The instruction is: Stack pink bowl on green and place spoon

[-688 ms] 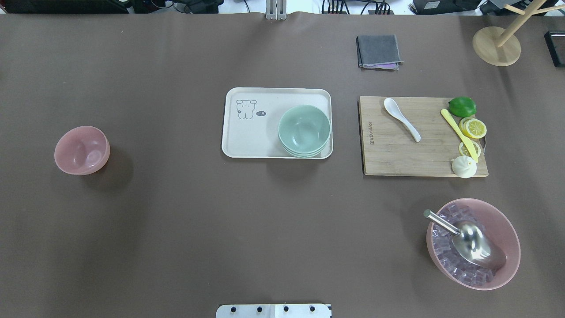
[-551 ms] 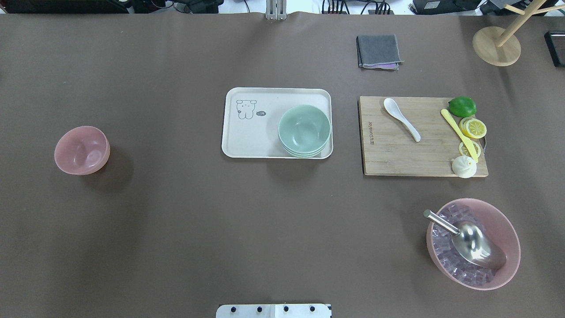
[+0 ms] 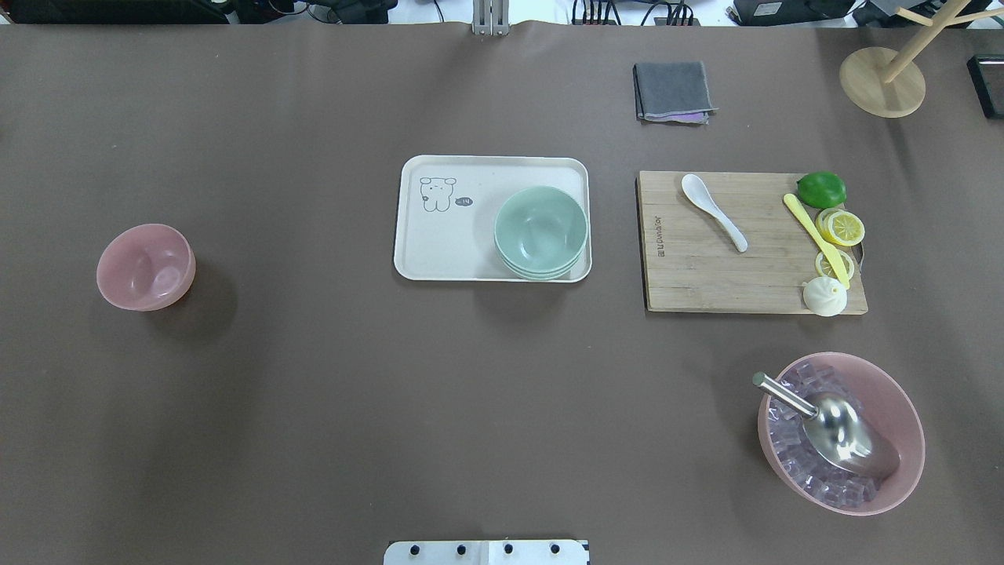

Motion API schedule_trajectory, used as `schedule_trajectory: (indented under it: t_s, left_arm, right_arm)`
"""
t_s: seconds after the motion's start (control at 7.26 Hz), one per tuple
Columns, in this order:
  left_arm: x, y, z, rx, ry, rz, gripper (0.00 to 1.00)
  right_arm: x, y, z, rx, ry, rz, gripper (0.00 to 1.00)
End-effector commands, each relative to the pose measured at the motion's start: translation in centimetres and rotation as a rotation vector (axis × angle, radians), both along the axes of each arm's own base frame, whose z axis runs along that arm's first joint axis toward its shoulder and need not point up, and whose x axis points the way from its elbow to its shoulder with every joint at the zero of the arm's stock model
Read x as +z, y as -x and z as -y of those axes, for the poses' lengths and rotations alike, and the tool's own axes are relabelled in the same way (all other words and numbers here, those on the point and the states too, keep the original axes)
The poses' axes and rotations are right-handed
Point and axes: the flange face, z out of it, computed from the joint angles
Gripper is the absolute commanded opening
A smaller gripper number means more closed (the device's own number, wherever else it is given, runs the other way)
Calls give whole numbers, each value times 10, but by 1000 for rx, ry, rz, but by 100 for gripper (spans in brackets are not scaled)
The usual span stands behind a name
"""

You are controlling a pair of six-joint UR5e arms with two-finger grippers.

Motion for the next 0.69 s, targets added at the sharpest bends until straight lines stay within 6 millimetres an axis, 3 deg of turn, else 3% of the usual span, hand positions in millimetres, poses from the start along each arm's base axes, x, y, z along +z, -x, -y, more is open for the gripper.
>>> schedule_trajectory:
  t_s: [0.0, 0.28, 0.41, 0.55]
  left_arm:
    - [-11, 0, 19, -2, -87, -1, 99]
    - [-14, 0, 22, 5, -105, 2, 99]
    - [-13, 0, 22, 6, -117, 3, 99]
    - [-23, -3, 24, -5, -163, -4, 99]
  right_arm:
    - [13, 0, -9, -1, -77, 3, 100]
    - [49, 2, -5, 1, -129, 34, 100]
    - [52, 5, -3, 8, -98, 90, 100]
    - [42, 6, 2, 10, -108, 96, 100]
